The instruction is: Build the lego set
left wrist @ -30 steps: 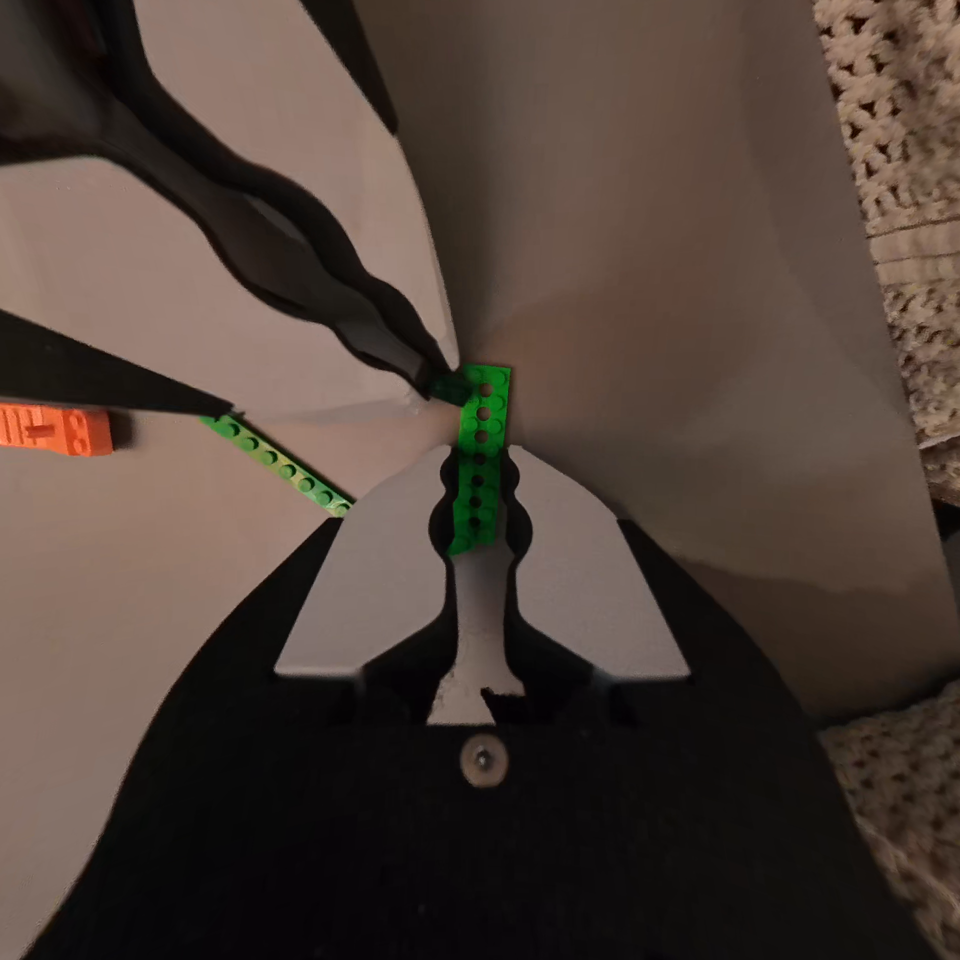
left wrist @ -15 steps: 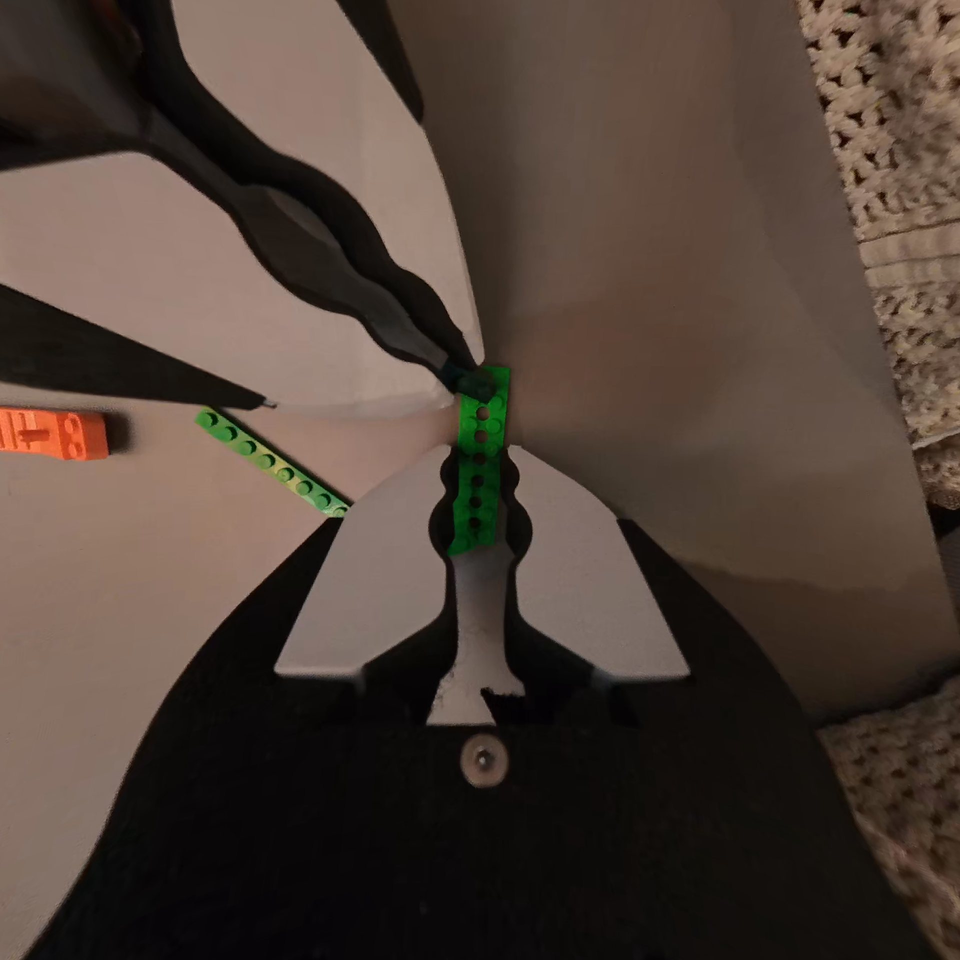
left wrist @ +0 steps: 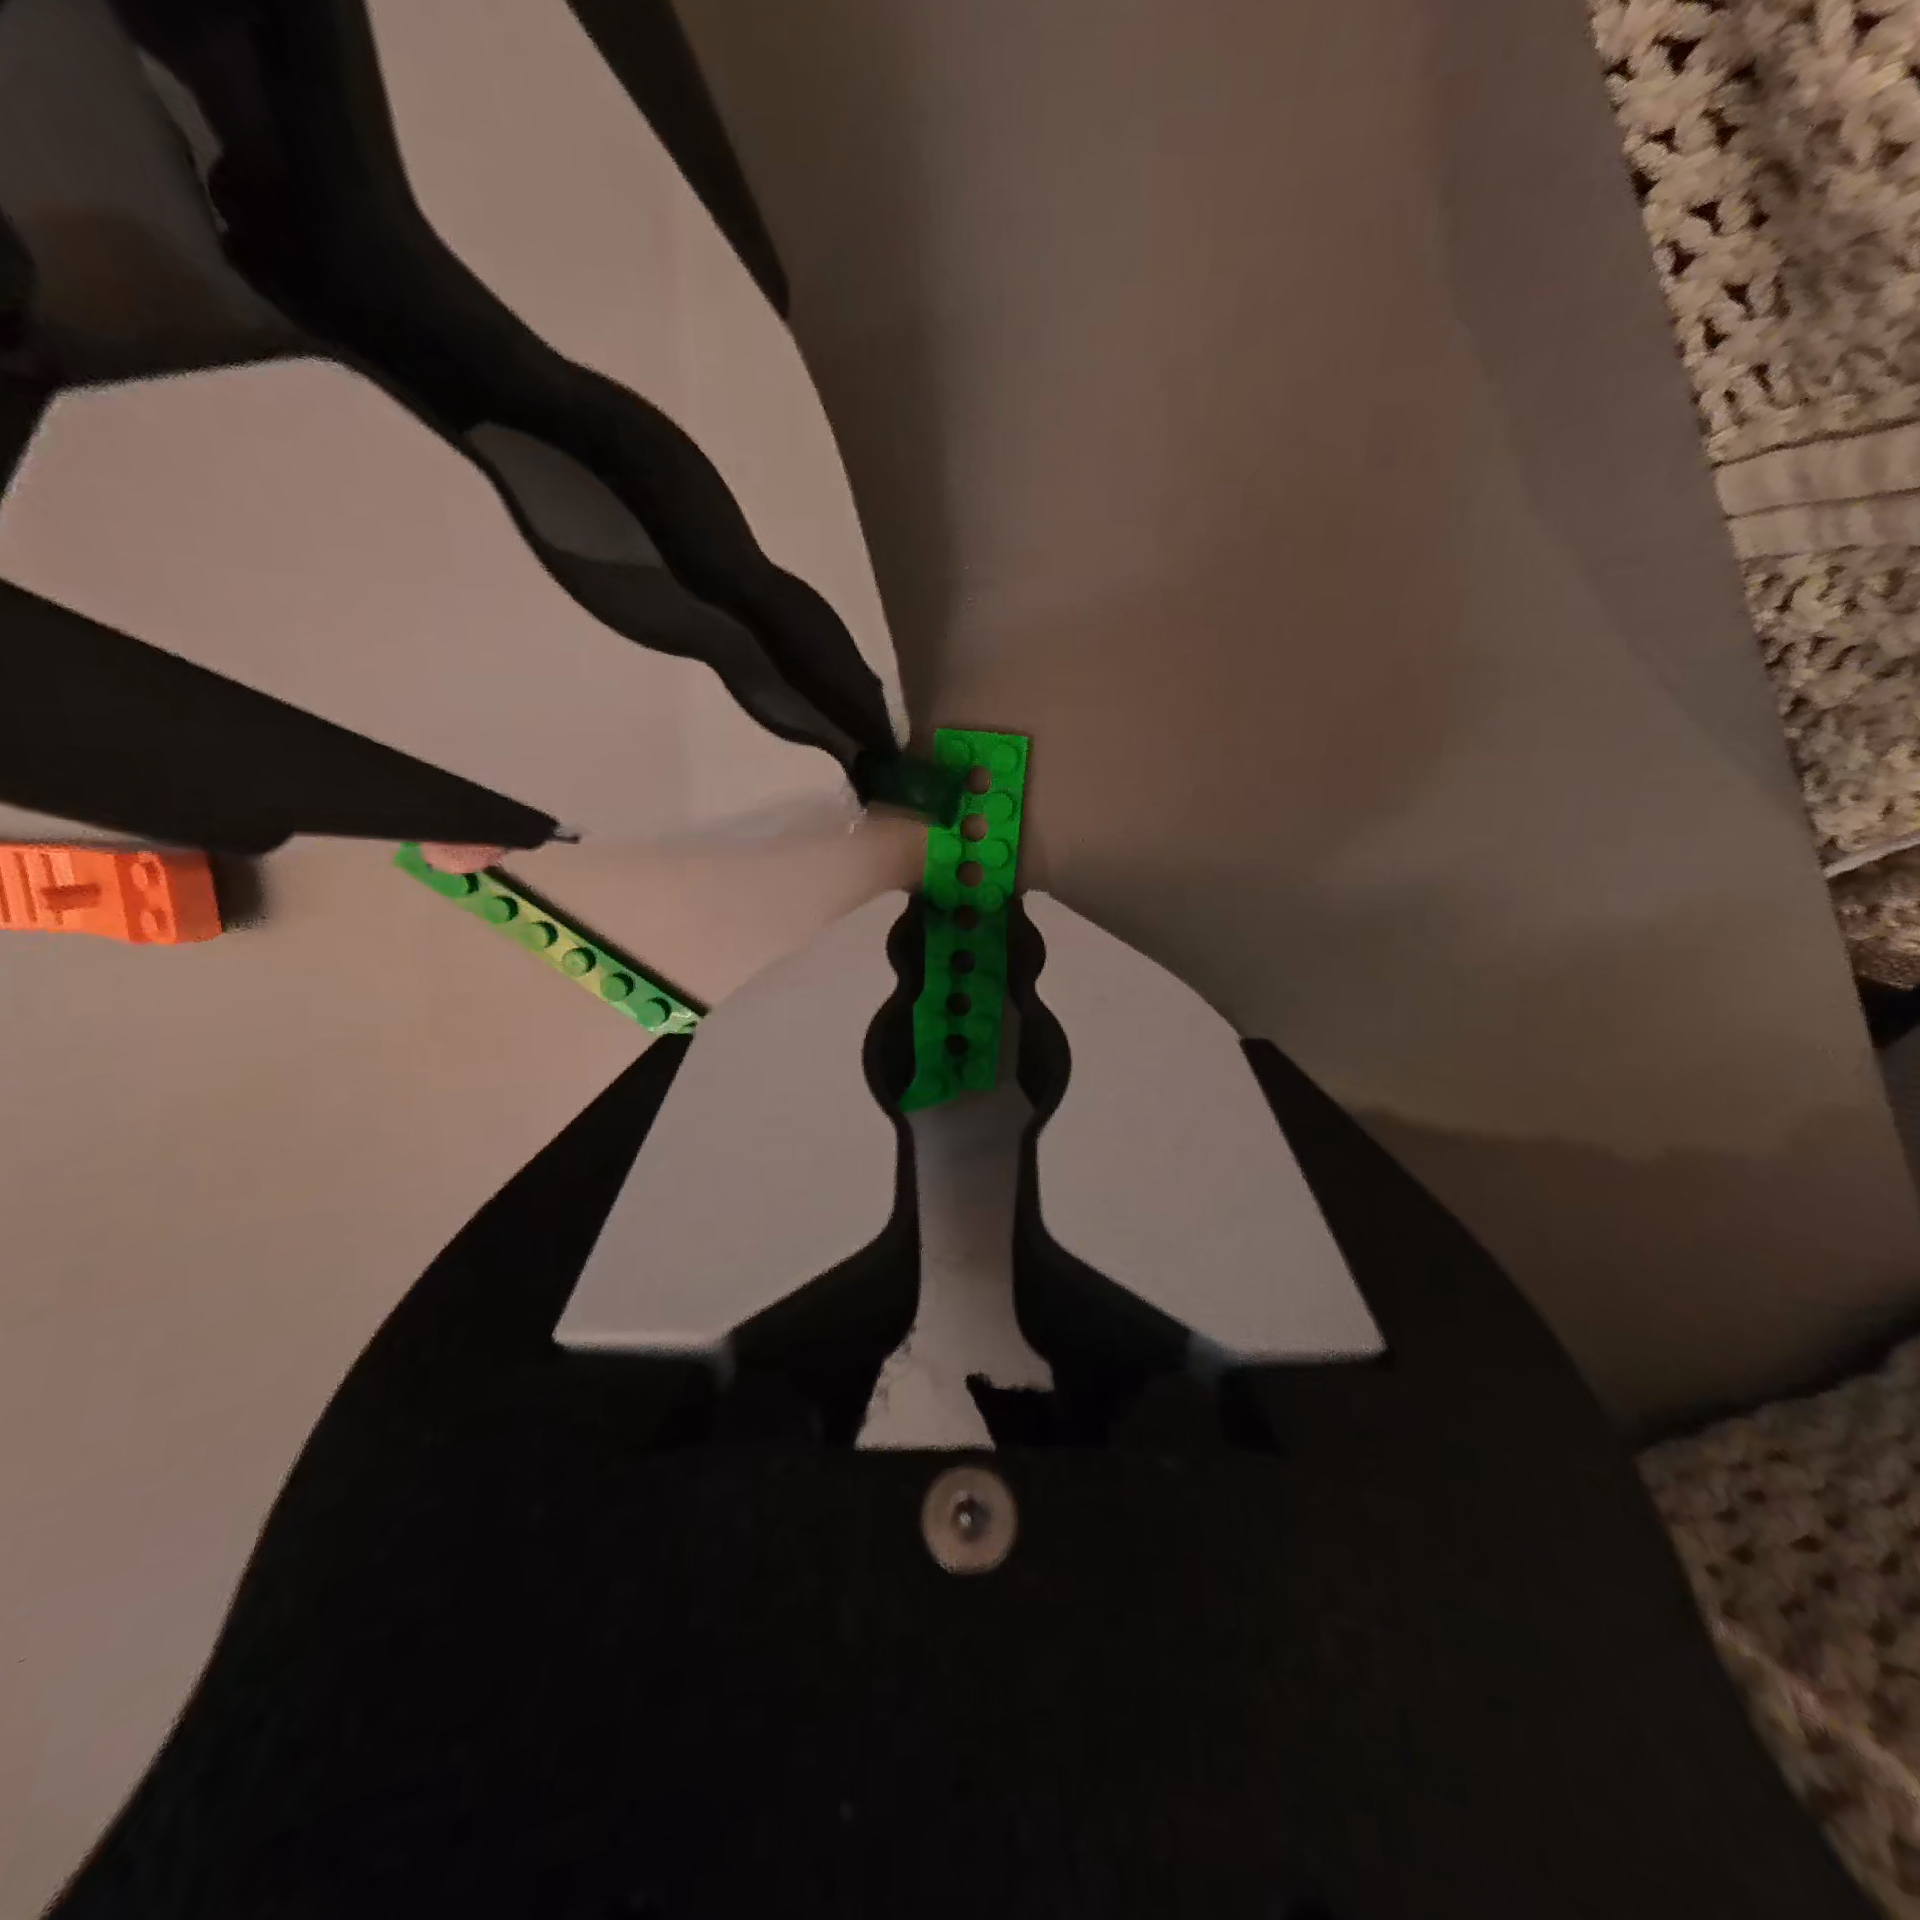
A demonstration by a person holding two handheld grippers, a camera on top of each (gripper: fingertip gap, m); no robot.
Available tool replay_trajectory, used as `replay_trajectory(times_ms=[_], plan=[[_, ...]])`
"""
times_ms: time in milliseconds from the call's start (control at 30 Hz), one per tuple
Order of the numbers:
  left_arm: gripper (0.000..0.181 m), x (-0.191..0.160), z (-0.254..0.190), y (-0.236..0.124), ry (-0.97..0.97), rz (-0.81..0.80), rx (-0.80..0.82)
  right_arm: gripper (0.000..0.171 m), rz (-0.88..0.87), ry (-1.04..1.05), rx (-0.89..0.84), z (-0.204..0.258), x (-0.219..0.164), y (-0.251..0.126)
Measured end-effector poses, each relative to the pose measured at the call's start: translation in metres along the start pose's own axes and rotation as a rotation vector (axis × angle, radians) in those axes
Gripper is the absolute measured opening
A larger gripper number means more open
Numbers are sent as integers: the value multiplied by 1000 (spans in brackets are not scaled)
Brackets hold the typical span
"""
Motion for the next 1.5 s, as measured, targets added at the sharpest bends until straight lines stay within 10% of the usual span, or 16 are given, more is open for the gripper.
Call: replay_trajectory(times_ms=[433,933,1233,1500], plan=[[15,0,0,0,-61,6,21,7,-74,143,42,8,1,-7],[15,0,50,-23,-96,-58,159,8,-102,381,-301,12,-26,-63],[15,-24,133,-10,169,24,159,8,30,490,-595,-28,-82,-111],[15,-21,166,6,382,-56,-44,8,13,449,-475,-40,-110,-98]])
Point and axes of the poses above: each gripper's, where its closed fingertips meet, y out along the fingers, x out of its top, z = x × y across the jaws, the point moved 2 cm from there along -y, back along the fingers, and after that the axes turned 11 degrees about x, right-handed, at the moved point
